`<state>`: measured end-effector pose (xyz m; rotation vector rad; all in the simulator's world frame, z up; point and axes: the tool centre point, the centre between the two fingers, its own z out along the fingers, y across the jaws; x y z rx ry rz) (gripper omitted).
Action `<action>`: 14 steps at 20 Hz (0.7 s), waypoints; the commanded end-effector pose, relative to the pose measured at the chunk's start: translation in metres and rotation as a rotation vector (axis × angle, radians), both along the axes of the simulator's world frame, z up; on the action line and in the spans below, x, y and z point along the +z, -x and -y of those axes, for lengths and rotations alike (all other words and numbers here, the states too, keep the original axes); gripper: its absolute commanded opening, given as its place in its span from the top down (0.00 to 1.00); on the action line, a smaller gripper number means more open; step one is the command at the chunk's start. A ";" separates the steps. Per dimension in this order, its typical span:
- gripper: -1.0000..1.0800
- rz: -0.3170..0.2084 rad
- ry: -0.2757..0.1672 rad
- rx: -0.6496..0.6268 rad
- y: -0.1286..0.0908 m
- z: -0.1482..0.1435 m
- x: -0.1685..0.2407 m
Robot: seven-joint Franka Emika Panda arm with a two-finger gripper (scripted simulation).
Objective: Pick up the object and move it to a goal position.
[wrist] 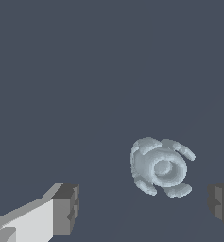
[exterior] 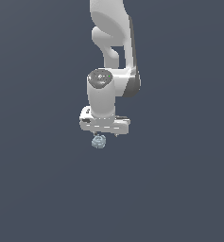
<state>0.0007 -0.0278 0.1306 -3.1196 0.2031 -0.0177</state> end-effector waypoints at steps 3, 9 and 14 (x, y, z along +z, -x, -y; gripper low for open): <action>0.04 -0.009 0.009 -0.076 0.008 0.027 -0.027; 0.04 -0.013 0.014 -0.111 0.013 0.039 -0.040; 0.04 -0.014 0.013 -0.107 0.013 0.038 -0.044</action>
